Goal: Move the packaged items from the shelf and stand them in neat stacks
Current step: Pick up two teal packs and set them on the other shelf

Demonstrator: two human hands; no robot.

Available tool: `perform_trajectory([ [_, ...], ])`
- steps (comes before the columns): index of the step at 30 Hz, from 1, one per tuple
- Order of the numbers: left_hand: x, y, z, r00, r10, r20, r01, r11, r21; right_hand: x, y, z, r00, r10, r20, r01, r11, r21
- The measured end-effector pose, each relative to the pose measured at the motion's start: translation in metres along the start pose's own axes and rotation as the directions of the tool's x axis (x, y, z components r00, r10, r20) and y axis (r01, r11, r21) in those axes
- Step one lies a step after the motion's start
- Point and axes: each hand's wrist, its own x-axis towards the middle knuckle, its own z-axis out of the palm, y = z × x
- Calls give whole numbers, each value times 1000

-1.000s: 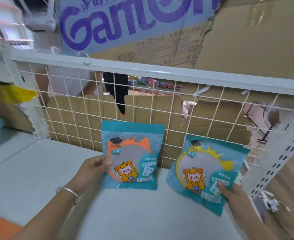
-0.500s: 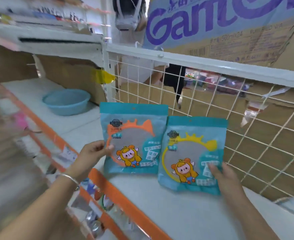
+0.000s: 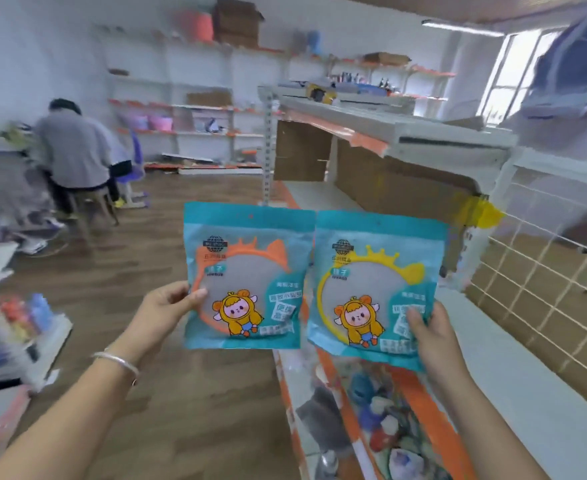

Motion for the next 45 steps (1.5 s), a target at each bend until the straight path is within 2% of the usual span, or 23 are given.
perform_trajectory([
  [7, 10, -19, -179, 958, -17, -285, 34, 998, 55, 34, -16, 213, 963, 25, 270, -56, 993, 108],
  [13, -9, -32, -296, 866, -83, -493, 81, 996, -24, 42, -27, 375, 878, -1, 478, -81, 985, 151],
  [20, -27, -45, -376, 656, -71, -752, 33, 997, -66, 49, -31, 537, 705, -16, 709, -161, 970, 183],
  [24, -25, -54, -417, 488, -37, -872, 46, 999, -16, 57, -33, 625, 583, -55, 811, -168, 968, 187],
  [33, 7, -46, -480, 192, -3, -981, 34, 999, 3, 84, -63, 795, 338, -110, 935, -177, 968, 178],
  [36, 15, -47, -498, 126, 6, -992, 19, 1000, 8, 80, -70, 846, 258, -120, 959, -186, 968, 172],
  [39, 20, -50, -523, 58, 11, -998, 62, 998, 15, 60, -72, 894, 215, -119, 969, -218, 962, 166],
  [45, 10, -56, -598, -73, 58, -996, 109, 993, 50, 11, -67, 997, 205, -110, 973, -261, 952, 163],
])
